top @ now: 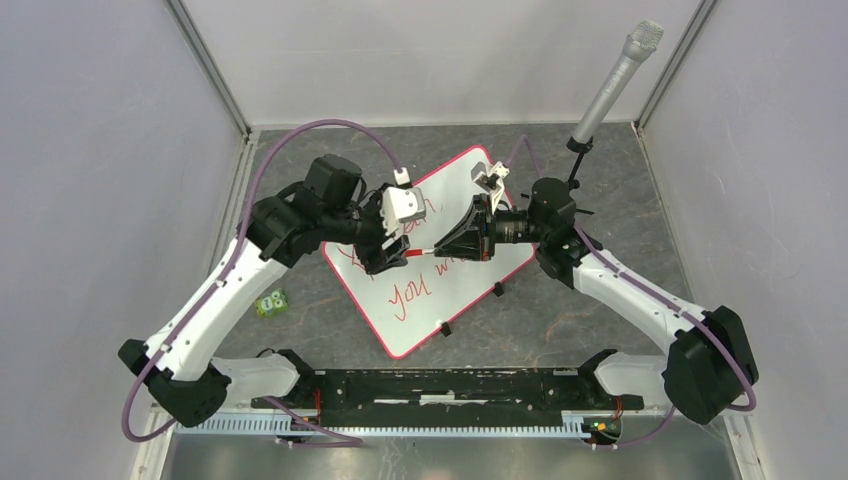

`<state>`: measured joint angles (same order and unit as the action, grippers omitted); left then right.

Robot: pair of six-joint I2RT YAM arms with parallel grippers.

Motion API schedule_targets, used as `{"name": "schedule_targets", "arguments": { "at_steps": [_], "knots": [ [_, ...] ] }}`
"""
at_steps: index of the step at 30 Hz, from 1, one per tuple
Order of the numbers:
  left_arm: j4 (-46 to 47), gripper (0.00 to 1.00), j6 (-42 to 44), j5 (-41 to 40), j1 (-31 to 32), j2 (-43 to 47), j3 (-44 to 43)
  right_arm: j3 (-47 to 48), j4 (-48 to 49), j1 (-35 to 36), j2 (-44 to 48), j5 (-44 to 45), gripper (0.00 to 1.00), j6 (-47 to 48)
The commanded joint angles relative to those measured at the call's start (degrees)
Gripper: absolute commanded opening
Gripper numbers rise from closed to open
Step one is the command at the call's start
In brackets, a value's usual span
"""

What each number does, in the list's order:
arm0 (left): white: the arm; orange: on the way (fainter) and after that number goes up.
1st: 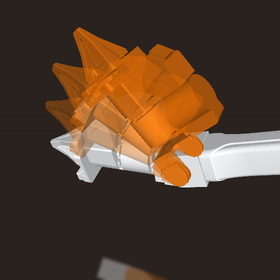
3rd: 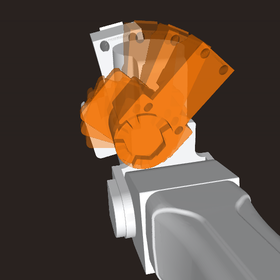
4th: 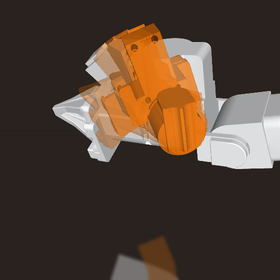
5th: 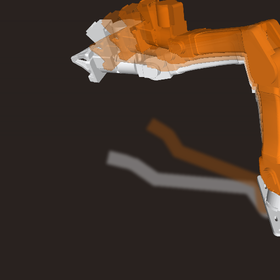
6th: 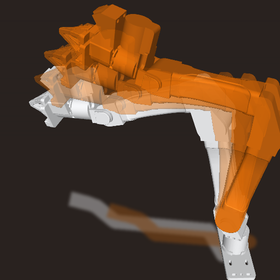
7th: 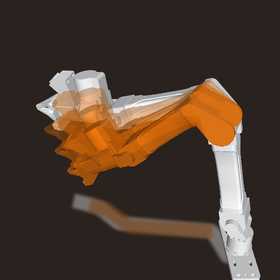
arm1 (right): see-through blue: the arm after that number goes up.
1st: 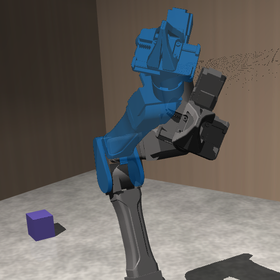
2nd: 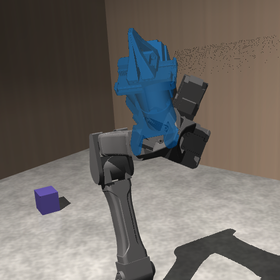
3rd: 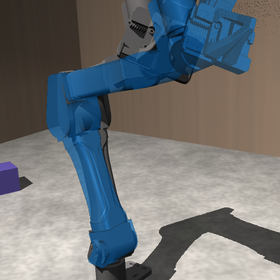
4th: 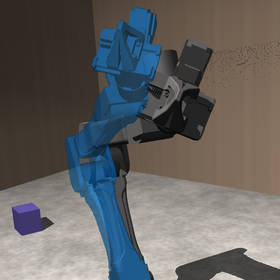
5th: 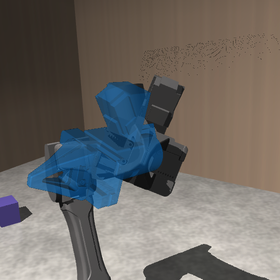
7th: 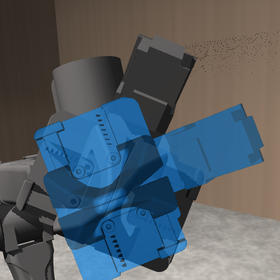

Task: Write a sentence on the whiteboard
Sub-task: Pass from the right arm to the left

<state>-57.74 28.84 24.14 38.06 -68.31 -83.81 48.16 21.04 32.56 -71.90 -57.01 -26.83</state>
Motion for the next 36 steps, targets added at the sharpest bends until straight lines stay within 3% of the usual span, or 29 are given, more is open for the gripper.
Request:
{"name": "schedule_targets", "arguments": {
  "at_steps": [1, 5, 10, 14, 16, 23, 30, 34, 36],
  "knots": [
    [0.4, 0.73, 3.2, 0.1, 2.2, -1.7, 1.2, 0.4, 3.0, 0.6, 2.1, -1.5, 0.0, -1.8],
    [0.4, 0.63, 2.8, -1.4, 3.6, -3.1, 1.1, 0.8, 3.0, 1.1, 2.0, -1.9, 0.0, -2.4],
    [0.4, 0.36, 2.5, -0.9, 4.7, -3.8, 1.5, 0.7, 3.9, 1.5, 1.8, -2.0, 0.0, -3.6],
    [1.1, 0.12, -0.2, 5.6, 4.8, -4.7, -0.2, 0.8, 4.3, 2.0, 1.3, -1.8, 0.0, -3.9],
    [1.8, 0.04, -1.5, 7.8, 4.8, -5.3, -1.3, 0.7, 4.2, 2.5, 1.1, -1.6, 0.0, -3.8],
    [5.9, 0.02, -7.3, 15.5, 5.3, -9.6, -6.5, 1.7, 2.9, 4.1, 0.4, -0.9, 0.0, -2.2],
    [8.4, 0.02, -10.4, 16.0, 5.6, -12.4, -9.8, 2.4, 1.0, 5.0, 0.6, -1.0, 0.0, -0.2],
    [8.1, 0.02, -10.1, 14.1, 4.7, -10.9, -7.5, 4.6, -6.1, 4.7, 1.3, -0.1, 0.0, 6.2],
    [7.2, 0.02, -8.5, 13.3, 3.8, -9.1, -5.6, 6.4, -11.5, 4.2, 1.8, 0.8, 0.08, 11.0]
  ]
}}
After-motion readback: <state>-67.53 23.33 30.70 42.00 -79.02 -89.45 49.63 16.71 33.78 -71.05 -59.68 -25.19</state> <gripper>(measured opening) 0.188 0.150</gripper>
